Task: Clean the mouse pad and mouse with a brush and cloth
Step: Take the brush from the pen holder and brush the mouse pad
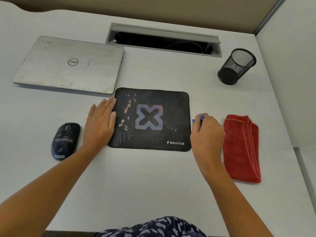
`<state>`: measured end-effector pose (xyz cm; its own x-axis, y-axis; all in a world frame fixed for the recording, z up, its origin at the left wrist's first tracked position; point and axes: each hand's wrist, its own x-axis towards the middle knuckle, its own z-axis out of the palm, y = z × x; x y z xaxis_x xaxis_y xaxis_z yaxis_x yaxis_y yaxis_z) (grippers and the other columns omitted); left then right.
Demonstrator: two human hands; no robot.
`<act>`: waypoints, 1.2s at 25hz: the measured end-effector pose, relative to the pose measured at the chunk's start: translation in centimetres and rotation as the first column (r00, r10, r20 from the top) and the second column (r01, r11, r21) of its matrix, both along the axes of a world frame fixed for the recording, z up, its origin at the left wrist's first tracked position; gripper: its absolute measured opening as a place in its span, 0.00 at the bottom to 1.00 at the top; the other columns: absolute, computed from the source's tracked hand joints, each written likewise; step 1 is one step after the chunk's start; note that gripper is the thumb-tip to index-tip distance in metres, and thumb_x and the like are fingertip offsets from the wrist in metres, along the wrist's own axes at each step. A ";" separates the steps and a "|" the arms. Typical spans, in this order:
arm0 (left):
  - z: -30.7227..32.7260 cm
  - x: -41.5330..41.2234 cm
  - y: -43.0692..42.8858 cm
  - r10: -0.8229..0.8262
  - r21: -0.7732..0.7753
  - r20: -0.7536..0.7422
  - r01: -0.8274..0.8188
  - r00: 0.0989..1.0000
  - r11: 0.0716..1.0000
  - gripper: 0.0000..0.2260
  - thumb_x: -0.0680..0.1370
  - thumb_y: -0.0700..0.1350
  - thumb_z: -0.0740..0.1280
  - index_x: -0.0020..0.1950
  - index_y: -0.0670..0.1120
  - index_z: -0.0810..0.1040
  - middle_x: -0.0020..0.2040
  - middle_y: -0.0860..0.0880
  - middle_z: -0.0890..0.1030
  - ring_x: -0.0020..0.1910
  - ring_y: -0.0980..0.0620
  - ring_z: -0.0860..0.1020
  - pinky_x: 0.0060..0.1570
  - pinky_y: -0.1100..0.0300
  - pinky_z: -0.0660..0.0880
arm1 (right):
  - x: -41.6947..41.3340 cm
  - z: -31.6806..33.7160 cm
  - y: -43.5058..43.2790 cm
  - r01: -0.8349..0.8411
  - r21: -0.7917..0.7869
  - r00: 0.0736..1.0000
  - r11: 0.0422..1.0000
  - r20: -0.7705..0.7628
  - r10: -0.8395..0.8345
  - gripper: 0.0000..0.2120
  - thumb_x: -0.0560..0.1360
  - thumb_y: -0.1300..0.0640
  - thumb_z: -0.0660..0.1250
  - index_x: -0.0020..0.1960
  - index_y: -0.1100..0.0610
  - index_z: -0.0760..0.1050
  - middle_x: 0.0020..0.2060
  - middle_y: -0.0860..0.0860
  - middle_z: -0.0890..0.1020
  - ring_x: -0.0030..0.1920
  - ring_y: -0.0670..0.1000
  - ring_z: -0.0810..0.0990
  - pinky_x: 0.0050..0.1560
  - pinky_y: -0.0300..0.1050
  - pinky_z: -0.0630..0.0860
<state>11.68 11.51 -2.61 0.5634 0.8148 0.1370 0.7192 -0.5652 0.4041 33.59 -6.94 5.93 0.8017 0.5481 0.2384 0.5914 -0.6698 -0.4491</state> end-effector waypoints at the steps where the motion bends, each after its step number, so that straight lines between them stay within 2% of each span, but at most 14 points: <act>1: 0.0 0.0 0.0 0.000 -0.001 0.000 0.000 1.000 1.000 0.23 0.82 0.49 0.47 0.77 0.47 0.61 0.76 0.50 0.64 0.76 0.50 0.59 0.76 0.49 0.50 | -0.4 0.1 0.1 -0.074 0.063 0.995 0.995 -0.065 0.078 0.09 0.79 0.59 0.60 0.46 0.61 0.78 0.36 0.54 0.80 0.31 0.47 0.74 0.33 0.34 0.64; 4: 0.0 0.0 0.1 0.002 -0.010 -0.004 -0.002 1.000 1.000 0.23 0.82 0.50 0.47 0.77 0.48 0.60 0.77 0.50 0.63 0.76 0.50 0.59 0.77 0.51 0.49 | -3.5 -0.1 1.8 -0.366 0.242 0.826 0.899 -0.361 0.433 0.09 0.79 0.57 0.62 0.50 0.59 0.79 0.38 0.50 0.81 0.34 0.42 0.77 0.36 0.28 0.73; 6: 0.0 0.0 0.0 0.004 -0.011 -0.002 -0.004 1.000 1.000 0.23 0.82 0.50 0.47 0.77 0.49 0.60 0.77 0.50 0.63 0.76 0.51 0.58 0.77 0.51 0.49 | -4.2 -0.5 2.7 -0.386 0.245 0.761 0.889 -0.461 0.457 0.11 0.79 0.56 0.62 0.50 0.62 0.79 0.39 0.54 0.82 0.36 0.47 0.79 0.36 0.34 0.76; 8: 0.0 0.0 0.0 0.004 -0.010 0.000 -0.004 1.000 1.000 0.23 0.82 0.49 0.47 0.77 0.48 0.60 0.77 0.50 0.63 0.76 0.51 0.59 0.77 0.51 0.49 | -2.4 -0.8 2.4 -0.281 0.105 0.874 0.954 -0.382 0.299 0.10 0.80 0.57 0.60 0.48 0.61 0.78 0.37 0.54 0.80 0.36 0.50 0.78 0.32 0.33 0.70; 9: 0.0 0.0 0.0 0.003 -0.009 0.000 -0.003 1.000 1.000 0.23 0.82 0.49 0.47 0.77 0.48 0.61 0.77 0.50 0.63 0.76 0.50 0.59 0.77 0.51 0.49 | -0.9 -0.9 1.7 -0.180 -0.025 0.953 0.983 -0.251 0.168 0.10 0.80 0.58 0.59 0.47 0.61 0.76 0.38 0.55 0.79 0.37 0.53 0.78 0.32 0.33 0.67; 11: 0.0 0.0 0.0 0.002 -0.003 0.002 -0.002 1.000 1.000 0.23 0.82 0.49 0.47 0.77 0.48 0.61 0.77 0.50 0.63 0.76 0.50 0.59 0.76 0.51 0.49 | 1.7 -0.5 0.1 0.003 -0.149 0.999 0.989 -0.037 -0.009 0.10 0.80 0.60 0.58 0.48 0.62 0.76 0.40 0.58 0.80 0.40 0.58 0.79 0.36 0.42 0.68; 13: -0.1 0.0 0.1 0.000 -0.004 0.002 0.000 1.000 1.000 0.23 0.82 0.50 0.47 0.77 0.48 0.61 0.77 0.50 0.63 0.76 0.51 0.59 0.77 0.51 0.49 | 2.6 -0.2 -0.8 -0.032 -0.008 0.994 0.999 -0.108 0.031 0.10 0.81 0.59 0.58 0.51 0.62 0.77 0.42 0.55 0.81 0.38 0.51 0.78 0.36 0.42 0.70; 15: -0.1 -0.1 0.0 0.004 -0.008 0.006 -0.004 1.000 1.000 0.23 0.82 0.50 0.47 0.77 0.48 0.61 0.77 0.51 0.63 0.76 0.51 0.59 0.77 0.51 0.49 | 2.5 0.2 -0.7 -0.168 0.113 0.959 0.979 -0.210 0.189 0.10 0.80 0.58 0.60 0.52 0.60 0.79 0.43 0.51 0.81 0.37 0.46 0.76 0.37 0.35 0.67; 18: -0.1 0.0 0.0 0.003 -0.007 0.011 -0.003 1.000 1.000 0.22 0.82 0.49 0.48 0.77 0.49 0.61 0.76 0.51 0.63 0.76 0.51 0.59 0.77 0.52 0.49 | 2.8 0.3 -0.8 -0.313 -0.025 0.916 0.949 -0.273 0.295 0.10 0.80 0.58 0.59 0.47 0.60 0.77 0.39 0.52 0.81 0.34 0.47 0.74 0.34 0.36 0.68; 21: -0.1 0.0 0.0 0.004 -0.004 0.020 -0.004 1.000 1.000 0.22 0.82 0.49 0.48 0.77 0.49 0.61 0.76 0.50 0.64 0.76 0.51 0.59 0.76 0.51 0.49 | 4.1 0.6 -1.8 -0.325 -0.175 0.900 0.930 -0.360 0.246 0.13 0.79 0.58 0.58 0.43 0.63 0.77 0.36 0.58 0.81 0.34 0.55 0.79 0.40 0.54 0.79; 23: -0.1 0.0 0.0 0.004 -0.004 0.022 -0.003 1.000 1.000 0.22 0.82 0.49 0.48 0.77 0.48 0.61 0.76 0.50 0.64 0.76 0.51 0.59 0.76 0.51 0.50 | 4.5 0.9 -1.7 -0.283 -0.107 0.899 0.953 -0.377 0.224 0.13 0.80 0.56 0.58 0.47 0.63 0.78 0.38 0.59 0.82 0.38 0.57 0.81 0.45 0.57 0.79; 26: -0.1 0.0 0.0 0.004 -0.002 0.020 -0.004 1.000 1.000 0.23 0.82 0.49 0.48 0.77 0.48 0.61 0.76 0.50 0.64 0.76 0.51 0.59 0.77 0.51 0.49 | 4.6 1.2 0.2 -0.198 0.085 0.857 0.976 -0.468 0.215 0.13 0.81 0.57 0.58 0.56 0.62 0.77 0.47 0.57 0.82 0.45 0.56 0.81 0.51 0.53 0.79; 28: -0.1 0.0 0.1 0.002 -0.004 0.019 -0.002 1.000 1.000 0.23 0.82 0.49 0.48 0.77 0.48 0.61 0.76 0.50 0.64 0.76 0.51 0.59 0.77 0.52 0.49 | 4.0 1.2 0.6 -0.240 0.052 0.880 0.969 -0.411 0.240 0.12 0.81 0.57 0.57 0.51 0.62 0.78 0.43 0.52 0.82 0.40 0.50 0.80 0.43 0.43 0.77; 30: -0.1 -0.1 0.0 0.005 -0.007 0.018 -0.005 1.000 1.000 0.23 0.82 0.49 0.48 0.77 0.48 0.61 0.76 0.50 0.64 0.76 0.51 0.59 0.77 0.52 0.49 | 3.0 1.2 -0.7 -0.368 -0.105 0.874 0.924 -0.377 0.306 0.13 0.80 0.57 0.58 0.44 0.62 0.78 0.35 0.52 0.81 0.31 0.47 0.76 0.33 0.41 0.72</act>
<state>11.63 11.54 -2.75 0.5571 0.8184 0.1410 0.7145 -0.5589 0.4209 36.56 -7.61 7.14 0.5746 0.8064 -0.1400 0.6219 -0.5413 -0.5659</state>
